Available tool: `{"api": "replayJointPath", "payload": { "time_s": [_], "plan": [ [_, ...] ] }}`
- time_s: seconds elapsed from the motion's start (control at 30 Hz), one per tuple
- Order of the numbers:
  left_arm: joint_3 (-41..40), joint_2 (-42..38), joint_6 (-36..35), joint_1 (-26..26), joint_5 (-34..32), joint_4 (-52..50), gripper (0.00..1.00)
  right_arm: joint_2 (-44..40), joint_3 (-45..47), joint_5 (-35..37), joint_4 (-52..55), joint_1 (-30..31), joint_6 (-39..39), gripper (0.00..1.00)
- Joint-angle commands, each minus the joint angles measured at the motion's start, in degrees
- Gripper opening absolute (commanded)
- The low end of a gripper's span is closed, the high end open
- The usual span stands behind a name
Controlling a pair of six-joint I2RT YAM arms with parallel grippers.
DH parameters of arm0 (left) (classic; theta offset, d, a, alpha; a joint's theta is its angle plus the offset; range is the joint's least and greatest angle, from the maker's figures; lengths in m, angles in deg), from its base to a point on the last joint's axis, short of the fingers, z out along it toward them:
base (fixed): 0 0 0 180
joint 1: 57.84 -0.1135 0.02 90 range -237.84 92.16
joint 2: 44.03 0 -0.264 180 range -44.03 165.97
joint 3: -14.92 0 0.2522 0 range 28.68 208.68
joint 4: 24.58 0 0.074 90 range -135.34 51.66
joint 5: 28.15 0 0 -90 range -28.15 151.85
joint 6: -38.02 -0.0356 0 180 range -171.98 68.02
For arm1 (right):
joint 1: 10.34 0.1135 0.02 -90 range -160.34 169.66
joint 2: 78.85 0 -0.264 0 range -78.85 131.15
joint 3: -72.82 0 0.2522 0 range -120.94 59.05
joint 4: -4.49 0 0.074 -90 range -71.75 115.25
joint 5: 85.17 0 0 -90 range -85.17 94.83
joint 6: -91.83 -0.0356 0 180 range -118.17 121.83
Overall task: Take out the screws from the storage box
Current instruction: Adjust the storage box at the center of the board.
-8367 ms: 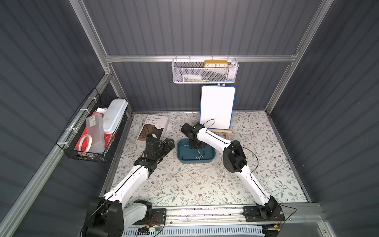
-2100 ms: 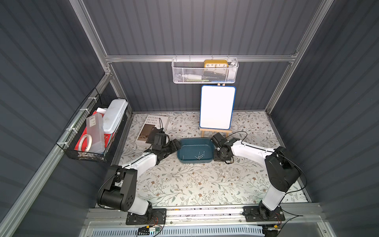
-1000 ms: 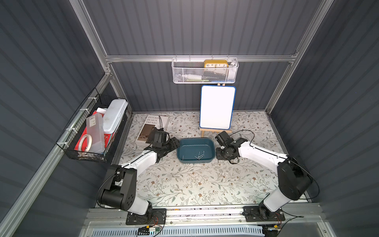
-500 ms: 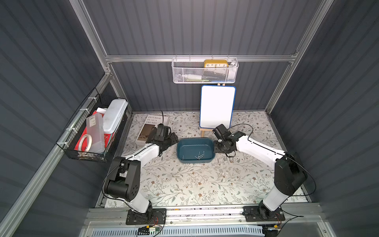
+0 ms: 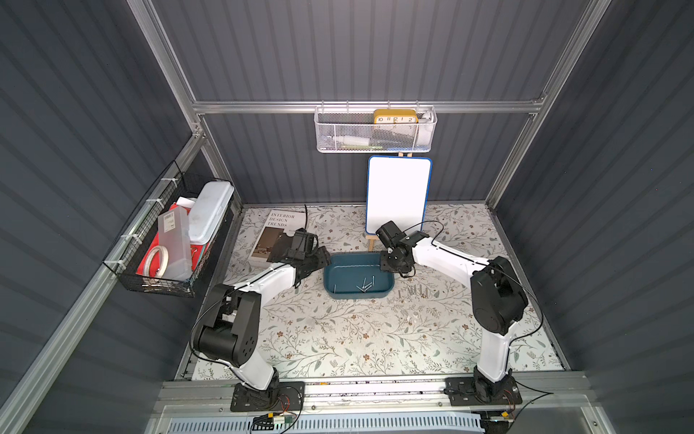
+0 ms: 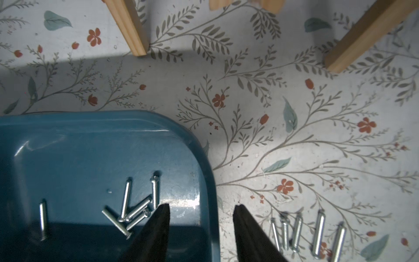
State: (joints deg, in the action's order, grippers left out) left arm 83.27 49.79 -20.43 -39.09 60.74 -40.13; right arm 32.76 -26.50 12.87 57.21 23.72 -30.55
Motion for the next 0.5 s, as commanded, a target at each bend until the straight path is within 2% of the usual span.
{"api": "replayJointPath", "payload": {
  "time_s": [0.0,0.17,0.47],
  "plan": [
    [-0.43,0.23,1.11,0.07,0.39,-0.68,0.7,2.95,-3.73,3.23,3.46,-0.2,-1.11,0.49],
    [-0.51,-0.17,2.84,0.07,0.53,-0.96,0.72,7.28,-8.89,4.02,7.37,-0.28,-1.67,0.4],
    [1.25,-1.35,4.29,0.06,-4.19,-4.29,0.8,10.0,-12.78,4.29,14.55,-0.01,-3.3,0.1]
  ]
}}
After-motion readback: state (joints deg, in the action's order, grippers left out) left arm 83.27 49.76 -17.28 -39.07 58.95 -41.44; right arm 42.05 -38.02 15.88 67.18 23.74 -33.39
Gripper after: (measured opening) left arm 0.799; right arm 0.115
